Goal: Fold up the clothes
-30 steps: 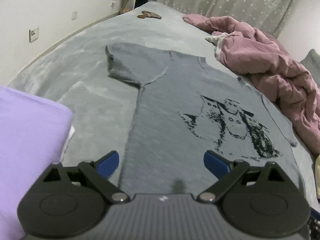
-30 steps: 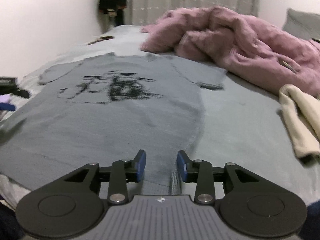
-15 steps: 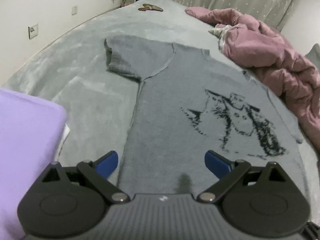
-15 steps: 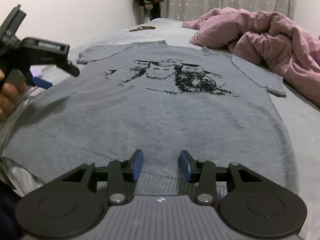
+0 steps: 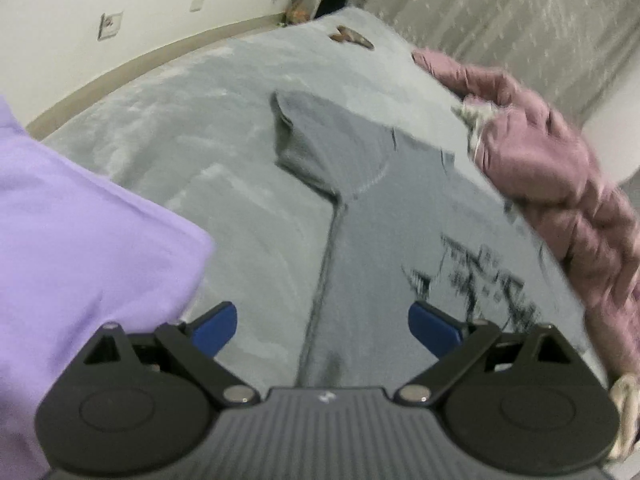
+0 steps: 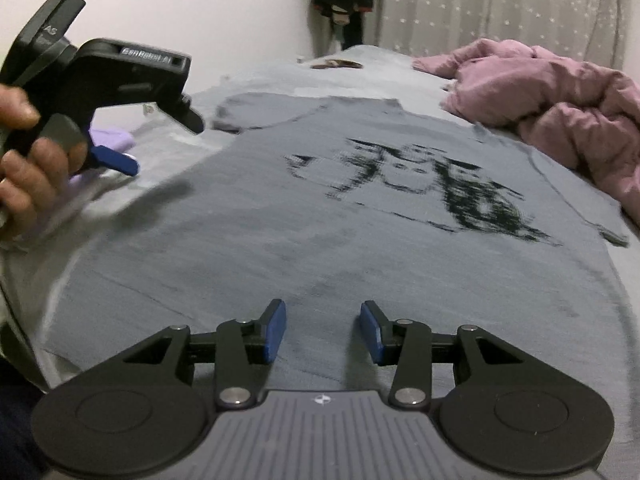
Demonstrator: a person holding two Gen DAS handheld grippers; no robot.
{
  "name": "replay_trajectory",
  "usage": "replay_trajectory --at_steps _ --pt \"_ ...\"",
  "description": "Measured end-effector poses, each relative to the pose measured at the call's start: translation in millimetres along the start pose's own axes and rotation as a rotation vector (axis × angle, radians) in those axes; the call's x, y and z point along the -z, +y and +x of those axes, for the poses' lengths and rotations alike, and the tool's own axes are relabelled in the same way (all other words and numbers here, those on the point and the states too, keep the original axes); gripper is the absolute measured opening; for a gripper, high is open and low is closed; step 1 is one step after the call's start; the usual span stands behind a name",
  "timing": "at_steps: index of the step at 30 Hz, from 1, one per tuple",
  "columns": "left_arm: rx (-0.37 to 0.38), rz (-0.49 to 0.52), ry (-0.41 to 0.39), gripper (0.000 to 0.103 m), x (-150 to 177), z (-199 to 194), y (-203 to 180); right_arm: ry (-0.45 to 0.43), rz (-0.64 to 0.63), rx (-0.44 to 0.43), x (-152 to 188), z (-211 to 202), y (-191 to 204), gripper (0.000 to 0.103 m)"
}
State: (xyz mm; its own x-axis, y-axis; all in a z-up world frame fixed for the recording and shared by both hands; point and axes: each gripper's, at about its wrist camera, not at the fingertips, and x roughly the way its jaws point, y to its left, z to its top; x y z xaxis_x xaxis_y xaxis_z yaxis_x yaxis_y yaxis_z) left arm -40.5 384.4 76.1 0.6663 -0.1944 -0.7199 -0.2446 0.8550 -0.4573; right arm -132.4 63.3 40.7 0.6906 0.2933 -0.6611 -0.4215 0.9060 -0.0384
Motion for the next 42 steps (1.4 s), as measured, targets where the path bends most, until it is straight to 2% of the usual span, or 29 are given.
replay_trajectory --at_steps 6,10,15,19,22,23,24,26,28,34,42 --pt "0.018 -0.031 -0.009 0.097 -12 0 11 -0.022 -0.107 -0.021 -6 8 38 0.042" --pt "0.02 -0.007 -0.011 0.096 -12 0 5 -0.084 -0.141 -0.059 -11 -1 57 0.042" --pt "0.024 -0.018 -0.009 0.096 -14 3 4 -0.16 -0.205 -0.172 -13 -18 82 0.042" --pt "0.024 -0.009 -0.01 0.096 -14 2 3 -0.148 -0.182 -0.328 -8 -18 87 0.042" --pt "0.02 -0.006 -0.01 0.096 -14 3 2 -0.126 -0.214 -0.356 -1 -13 92 0.041" --pt "0.019 -0.005 -0.009 0.096 -14 3 2 -0.114 -0.23 -0.361 1 -10 95 0.039" --pt "0.02 0.001 -0.009 0.096 -13 3 1 -0.101 -0.244 -0.364 4 -7 97 0.025" --pt "0.022 0.02 -0.009 0.096 -11 2 -1 -0.076 -0.252 -0.352 5 -1 100 0.01" --pt "0.02 0.03 -0.008 0.096 -11 2 -2 -0.064 -0.192 -0.363 3 3 92 0.007" --pt "0.015 0.037 -0.008 0.096 -10 2 -3 -0.026 0.153 -0.529 -2 15 42 0.007" --pt "0.007 0.052 -0.005 0.096 -8 3 -5 0.088 0.55 -0.672 18 56 -7 0.007"
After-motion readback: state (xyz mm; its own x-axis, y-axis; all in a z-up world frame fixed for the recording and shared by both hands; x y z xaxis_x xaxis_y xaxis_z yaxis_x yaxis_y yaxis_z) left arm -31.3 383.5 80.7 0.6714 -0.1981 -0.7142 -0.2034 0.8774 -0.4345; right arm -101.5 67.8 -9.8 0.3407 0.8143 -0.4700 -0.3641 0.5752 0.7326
